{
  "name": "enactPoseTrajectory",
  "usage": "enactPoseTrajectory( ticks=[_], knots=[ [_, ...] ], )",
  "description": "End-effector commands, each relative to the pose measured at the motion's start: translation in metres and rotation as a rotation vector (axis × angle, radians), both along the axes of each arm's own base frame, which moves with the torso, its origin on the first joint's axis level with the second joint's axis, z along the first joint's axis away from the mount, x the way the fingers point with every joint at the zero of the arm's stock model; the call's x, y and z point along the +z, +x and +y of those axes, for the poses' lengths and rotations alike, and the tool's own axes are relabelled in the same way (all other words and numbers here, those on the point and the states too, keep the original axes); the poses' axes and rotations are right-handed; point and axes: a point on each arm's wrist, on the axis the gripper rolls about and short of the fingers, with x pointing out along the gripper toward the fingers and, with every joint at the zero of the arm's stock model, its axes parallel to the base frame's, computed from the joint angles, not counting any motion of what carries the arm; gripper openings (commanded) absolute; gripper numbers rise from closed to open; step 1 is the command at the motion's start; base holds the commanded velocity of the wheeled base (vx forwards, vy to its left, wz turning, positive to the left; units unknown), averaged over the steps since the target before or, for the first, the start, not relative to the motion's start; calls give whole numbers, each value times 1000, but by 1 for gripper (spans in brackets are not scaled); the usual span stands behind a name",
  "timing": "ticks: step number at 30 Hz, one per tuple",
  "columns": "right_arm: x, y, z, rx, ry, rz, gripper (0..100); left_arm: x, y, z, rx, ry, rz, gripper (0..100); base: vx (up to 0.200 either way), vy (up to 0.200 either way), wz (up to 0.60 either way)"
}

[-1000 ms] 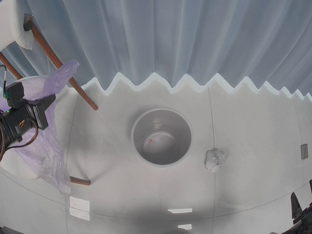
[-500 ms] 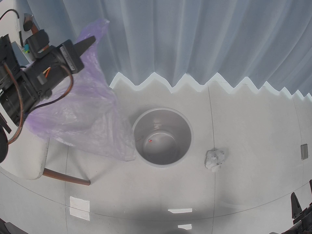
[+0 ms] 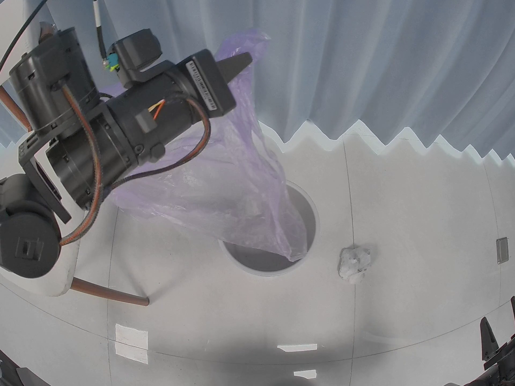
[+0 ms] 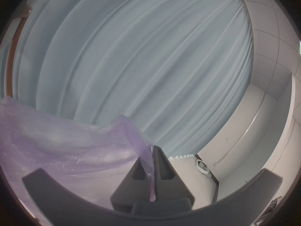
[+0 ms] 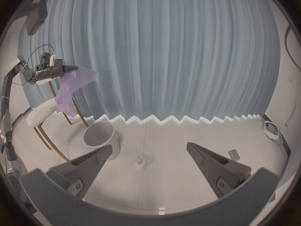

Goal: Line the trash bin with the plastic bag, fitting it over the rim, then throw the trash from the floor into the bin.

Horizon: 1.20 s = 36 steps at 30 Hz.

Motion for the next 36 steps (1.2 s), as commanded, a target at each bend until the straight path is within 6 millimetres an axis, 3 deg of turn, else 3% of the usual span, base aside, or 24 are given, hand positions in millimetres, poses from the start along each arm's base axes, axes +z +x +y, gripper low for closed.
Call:
enactPoseTrajectory(
  ticks=[1, 10, 17, 24, 27, 36],
  knots=[
    [-5, 0, 0, 1, 1, -1, 100, 1, 5, -17, -33, -10, 1, 0, 0, 0, 0],
    [-5, 0, 0, 1, 0, -1, 100, 3, -2, -24, -47, -21, 5, 0, 0, 0, 0],
    [-5, 0, 0, 1, 1, -1, 100, -3, 5, -18, 5, -13, 22, 0, 0, 0, 0],
    [-5, 0, 0, 1, 1, -1, 100, -47, 23, 9, 120, 87, 138, 0, 0, 0, 0],
    [-5, 0, 0, 1, 1, -1, 100, -48, 24, 14, 145, 87, 146, 0, 0, 0, 0],
    [-5, 0, 0, -1, 1, -1, 100, -32, -8, 4, 86, 55, 112, 0, 0, 0, 0]
  ],
)
